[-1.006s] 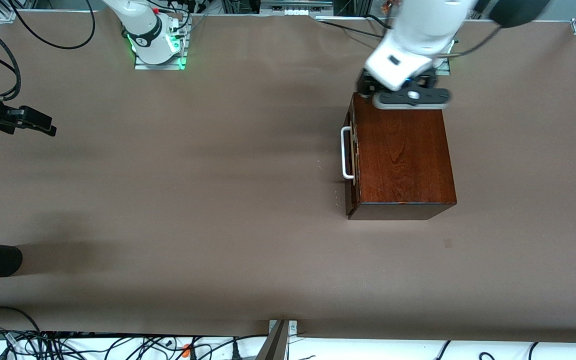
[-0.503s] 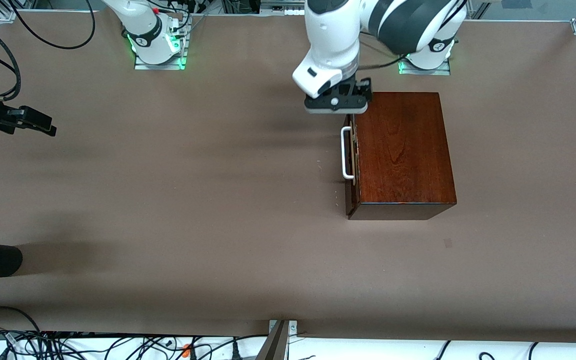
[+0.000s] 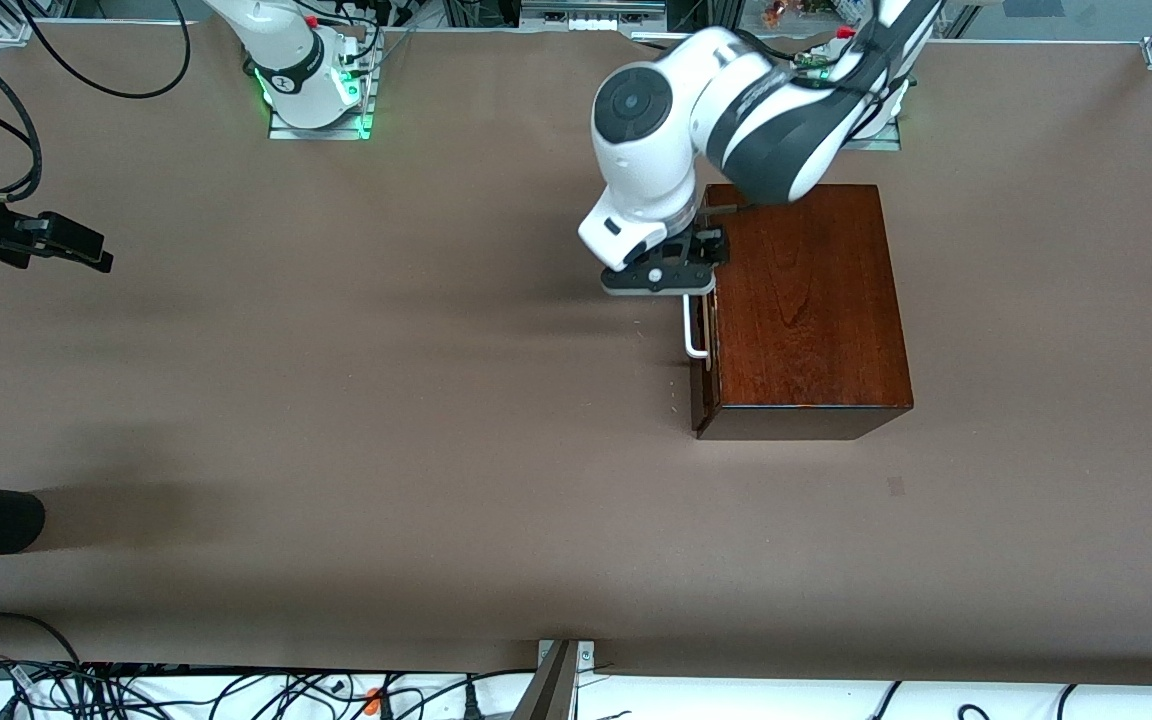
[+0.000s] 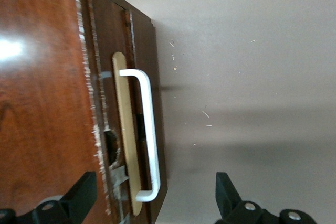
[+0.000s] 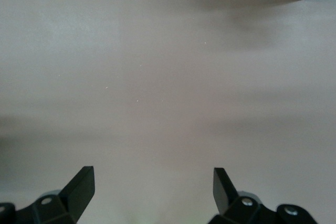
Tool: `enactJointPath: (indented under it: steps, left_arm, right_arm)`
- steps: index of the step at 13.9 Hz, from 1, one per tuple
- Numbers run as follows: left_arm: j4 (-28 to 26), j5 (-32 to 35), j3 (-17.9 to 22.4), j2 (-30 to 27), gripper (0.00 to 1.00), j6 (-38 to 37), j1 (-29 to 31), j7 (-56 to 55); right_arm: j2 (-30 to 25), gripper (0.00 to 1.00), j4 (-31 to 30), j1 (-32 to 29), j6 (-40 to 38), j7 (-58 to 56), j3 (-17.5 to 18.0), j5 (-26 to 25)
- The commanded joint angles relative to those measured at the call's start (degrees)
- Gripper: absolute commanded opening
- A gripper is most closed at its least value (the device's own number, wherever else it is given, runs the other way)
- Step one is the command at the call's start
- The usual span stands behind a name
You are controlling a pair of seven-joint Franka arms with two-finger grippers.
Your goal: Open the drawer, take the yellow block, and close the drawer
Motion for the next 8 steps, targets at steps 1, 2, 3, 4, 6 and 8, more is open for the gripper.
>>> enactJointPath:
  steps: [1, 2, 3, 4, 6, 8]
  left_arm:
    - [-2.6, 4.1, -0.2, 0.7, 1.00, 1.9, -0.4, -1.4]
    - [-3.5, 5.0, -0.1, 1.2, 1.00, 2.2, -0.4, -1.4]
    - [-4.2, 5.2, -0.1, 1.6, 1.00, 3.2, -0.3, -1.4]
    - [-4.9, 5.8, 0.1, 1.8, 1.00, 4.6, -0.3, -1.5]
    - [-5.4, 6.3, 0.3, 2.9, 1.00, 6.5, -0.2, -3.2]
    - [-5.4, 8.4, 0.3, 3.9, 1.00, 6.6, -0.3, -4.9]
  right_arm:
    - [0.3, 1.00, 0.9, -0.3, -0.8, 0.5, 0.2, 0.1]
    - [0.3, 1.00, 0.9, -0.3, -0.8, 0.5, 0.2, 0.2]
    - [0.3, 1.00, 0.9, -0.3, -0.8, 0.5, 0.2, 0.2]
    - [0.3, 1.00, 0.9, -0.3, -0.8, 0.5, 0.2, 0.1]
    - [0.3, 1.00, 0.9, -0.3, -0.8, 0.5, 0.2, 0.1]
    - [0.3, 1.00, 0.9, -0.3, -0.9, 0.5, 0.2, 0.1]
